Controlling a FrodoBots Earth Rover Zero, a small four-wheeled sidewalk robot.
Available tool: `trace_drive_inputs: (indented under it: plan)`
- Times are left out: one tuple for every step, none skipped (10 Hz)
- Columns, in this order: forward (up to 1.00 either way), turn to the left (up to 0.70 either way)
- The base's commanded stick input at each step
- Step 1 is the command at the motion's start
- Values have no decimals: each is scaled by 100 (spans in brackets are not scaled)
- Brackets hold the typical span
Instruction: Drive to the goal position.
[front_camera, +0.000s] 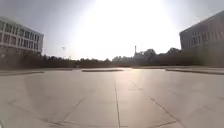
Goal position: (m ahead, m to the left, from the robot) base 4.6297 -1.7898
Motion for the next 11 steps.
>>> trace_drive_inputs:
  plan:
    - [70,0]
    - [70,0]
    - [70,0]
    - [70,0]
    - [70,0]
    - [70,0]
    - [70,0]
    - [70,0]
    - [70,0]
    - [70,0]
    - [70,0]
